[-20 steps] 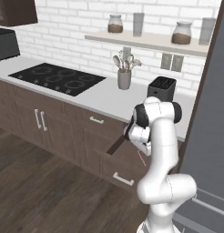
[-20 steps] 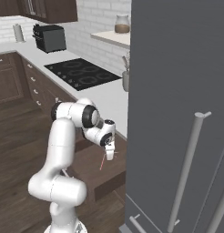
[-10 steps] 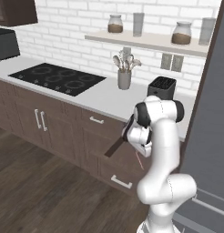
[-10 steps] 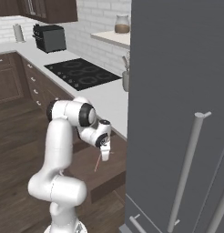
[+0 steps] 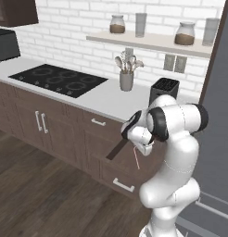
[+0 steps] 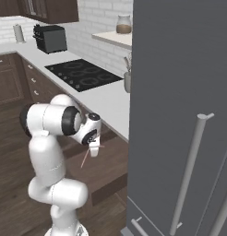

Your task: Take a straw from the drawer in front and place it inside the glass cup on the dining counter.

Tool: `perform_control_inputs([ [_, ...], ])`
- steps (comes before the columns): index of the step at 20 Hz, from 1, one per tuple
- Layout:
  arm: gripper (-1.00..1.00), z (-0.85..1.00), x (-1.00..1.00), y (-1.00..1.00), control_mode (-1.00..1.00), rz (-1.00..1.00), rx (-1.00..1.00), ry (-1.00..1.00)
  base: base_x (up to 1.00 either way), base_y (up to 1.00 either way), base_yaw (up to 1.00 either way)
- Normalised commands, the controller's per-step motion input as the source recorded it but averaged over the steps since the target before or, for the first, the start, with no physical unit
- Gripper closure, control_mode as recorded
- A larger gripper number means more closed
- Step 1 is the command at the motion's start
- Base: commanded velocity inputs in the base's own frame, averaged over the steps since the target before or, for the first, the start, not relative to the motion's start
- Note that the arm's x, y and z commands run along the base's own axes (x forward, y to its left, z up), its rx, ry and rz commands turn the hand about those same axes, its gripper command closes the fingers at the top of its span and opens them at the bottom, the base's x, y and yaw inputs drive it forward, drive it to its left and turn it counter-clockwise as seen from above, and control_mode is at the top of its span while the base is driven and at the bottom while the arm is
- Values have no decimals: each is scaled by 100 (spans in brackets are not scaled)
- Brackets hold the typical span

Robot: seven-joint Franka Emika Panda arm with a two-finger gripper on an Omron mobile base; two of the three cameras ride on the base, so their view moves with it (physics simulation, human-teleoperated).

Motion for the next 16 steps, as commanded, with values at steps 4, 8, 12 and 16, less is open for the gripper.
perform_control_inputs([
  [4, 100, 100, -4, 41, -100, 0, 2, 0, 0, 0, 0],
  [8, 100, 100, 0, 30, -100, 0, 0, -1, 0, 0, 0],
  [12, 100, 100, 0, 15, -100, 0, 0, -3, 0, 0, 0],
  [16, 100, 100, -1, 2, -100, 0, 0, -3, 0, 0, 0],
])
